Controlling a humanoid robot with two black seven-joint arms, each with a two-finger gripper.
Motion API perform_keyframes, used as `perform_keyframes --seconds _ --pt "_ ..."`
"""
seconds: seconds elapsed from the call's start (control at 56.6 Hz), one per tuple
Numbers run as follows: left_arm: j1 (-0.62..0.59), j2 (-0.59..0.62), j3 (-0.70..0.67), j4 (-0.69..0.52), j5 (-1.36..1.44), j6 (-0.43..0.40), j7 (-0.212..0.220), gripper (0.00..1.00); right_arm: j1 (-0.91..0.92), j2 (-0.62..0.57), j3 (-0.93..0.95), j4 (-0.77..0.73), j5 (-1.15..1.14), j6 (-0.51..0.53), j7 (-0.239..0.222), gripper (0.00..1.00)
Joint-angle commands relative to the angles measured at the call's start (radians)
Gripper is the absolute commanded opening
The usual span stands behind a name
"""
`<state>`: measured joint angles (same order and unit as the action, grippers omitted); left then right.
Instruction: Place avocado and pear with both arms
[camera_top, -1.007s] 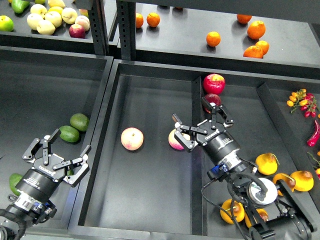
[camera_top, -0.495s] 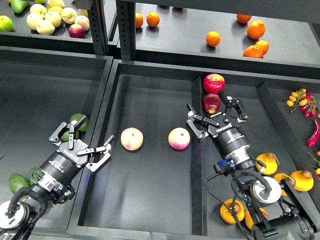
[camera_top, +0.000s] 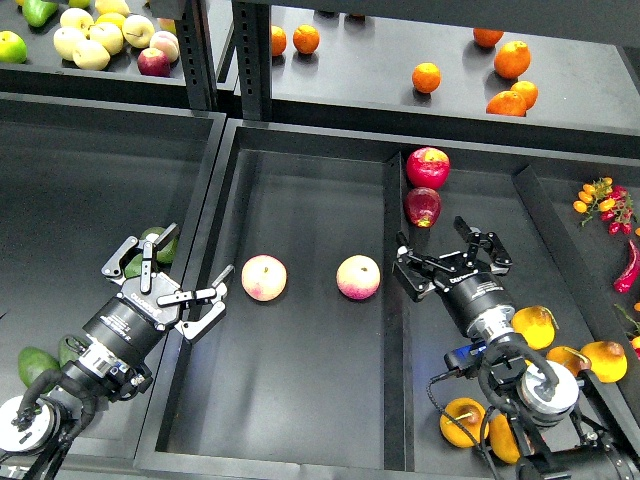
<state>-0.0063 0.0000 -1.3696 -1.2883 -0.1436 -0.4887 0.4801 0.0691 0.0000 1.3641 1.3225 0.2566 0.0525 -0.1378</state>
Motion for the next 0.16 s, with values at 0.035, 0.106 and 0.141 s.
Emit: perform_keyframes --seconds 0.035,0.106,0.141 --pt "0.000 0.000 0.003 -0.005 0.007 0.000 0.000 0.99 0.000 0.000 -0.065 0.000 -0.003 0.106 0.004 1.00" --pt "0.000 0.000 0.012 -0.009 0.012 0.000 0.000 0.99 0.000 0.000 -0.071 0.000 -0.003 0.106 0.004 1.00" --pt "0.000 0.000 0.015 -0.009 0.015 0.000 0.000 0.99 0.000 0.000 -0.074 0.000 -0.003 0.106 0.004 1.00"
